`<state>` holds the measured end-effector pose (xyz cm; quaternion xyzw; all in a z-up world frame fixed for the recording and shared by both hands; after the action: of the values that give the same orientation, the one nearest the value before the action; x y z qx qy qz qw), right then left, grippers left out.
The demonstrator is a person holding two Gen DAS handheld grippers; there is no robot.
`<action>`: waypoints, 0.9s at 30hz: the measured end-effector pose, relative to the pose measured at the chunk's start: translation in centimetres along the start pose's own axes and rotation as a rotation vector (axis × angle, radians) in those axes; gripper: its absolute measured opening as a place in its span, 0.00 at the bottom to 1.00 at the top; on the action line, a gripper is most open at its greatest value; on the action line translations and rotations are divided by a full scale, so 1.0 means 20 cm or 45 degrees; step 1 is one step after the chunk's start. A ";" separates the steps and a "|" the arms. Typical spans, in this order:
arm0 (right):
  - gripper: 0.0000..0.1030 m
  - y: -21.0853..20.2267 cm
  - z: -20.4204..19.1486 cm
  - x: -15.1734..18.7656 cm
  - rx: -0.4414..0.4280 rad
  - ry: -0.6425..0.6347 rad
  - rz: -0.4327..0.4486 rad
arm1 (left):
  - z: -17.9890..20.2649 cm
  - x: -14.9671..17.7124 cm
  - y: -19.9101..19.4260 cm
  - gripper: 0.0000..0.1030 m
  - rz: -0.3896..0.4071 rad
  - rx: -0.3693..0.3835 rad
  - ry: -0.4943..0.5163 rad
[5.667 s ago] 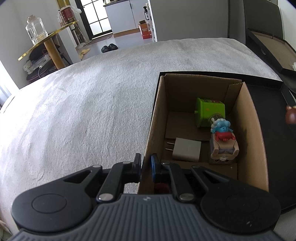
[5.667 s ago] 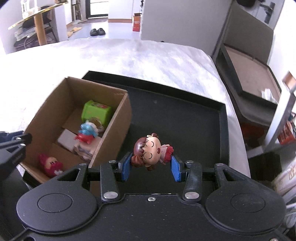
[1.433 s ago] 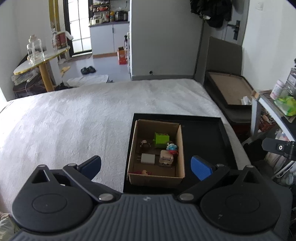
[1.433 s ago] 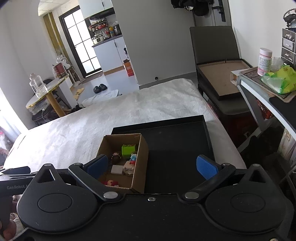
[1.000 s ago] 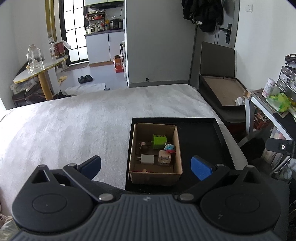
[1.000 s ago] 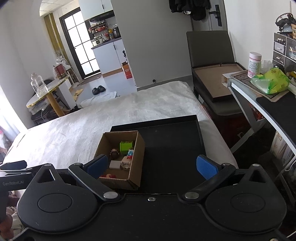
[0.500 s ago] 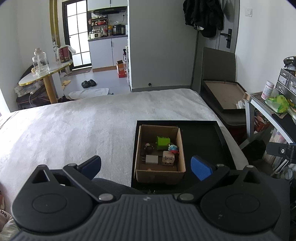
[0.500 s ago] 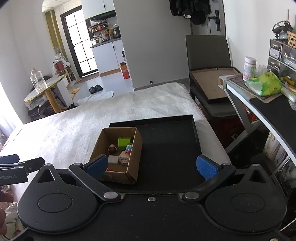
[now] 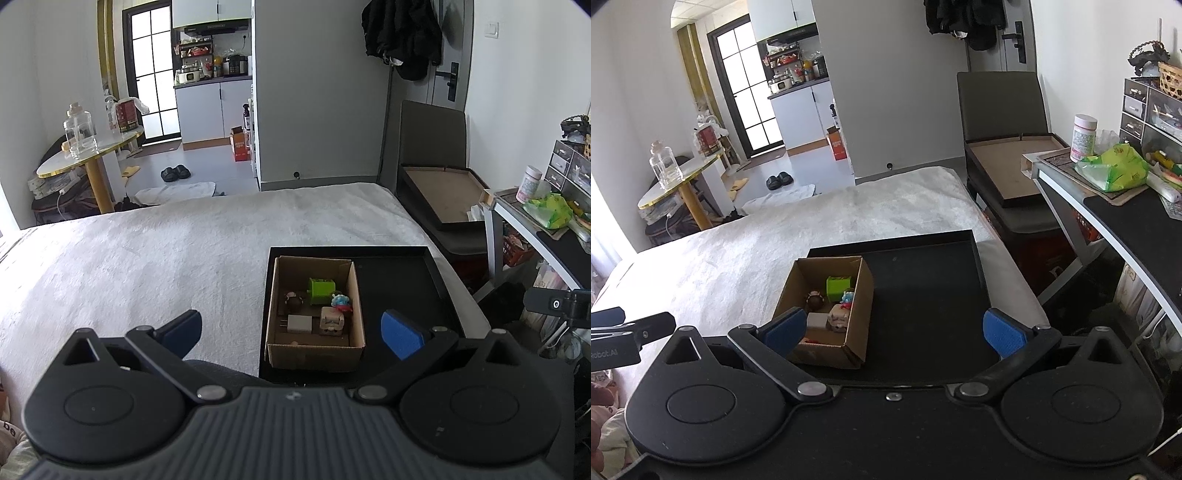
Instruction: Organize rigid objects
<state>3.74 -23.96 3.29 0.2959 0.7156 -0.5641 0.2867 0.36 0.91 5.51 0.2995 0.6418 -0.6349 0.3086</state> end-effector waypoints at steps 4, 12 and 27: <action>1.00 0.00 -0.01 0.01 -0.013 -0.007 -0.004 | 0.00 0.00 -0.01 1.00 0.015 -0.004 0.003; 1.00 -0.01 -0.02 0.01 -0.028 -0.016 -0.004 | 0.01 -0.01 -0.02 1.00 0.025 -0.003 0.003; 1.00 -0.02 -0.02 0.00 -0.006 -0.007 0.018 | 0.00 -0.02 -0.04 1.00 0.041 -0.003 0.001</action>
<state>3.34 -23.56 3.66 0.2987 0.7140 -0.5613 0.2932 0.00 0.96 6.31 0.3095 0.6379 -0.6290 0.3189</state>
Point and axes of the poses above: each gripper's, at about its wrist camera, not at the fingertips, and y roughly the way its jaws point, z to its right, x to its underside, the point moved 1 cm from there along y, roughly the way its jaws point
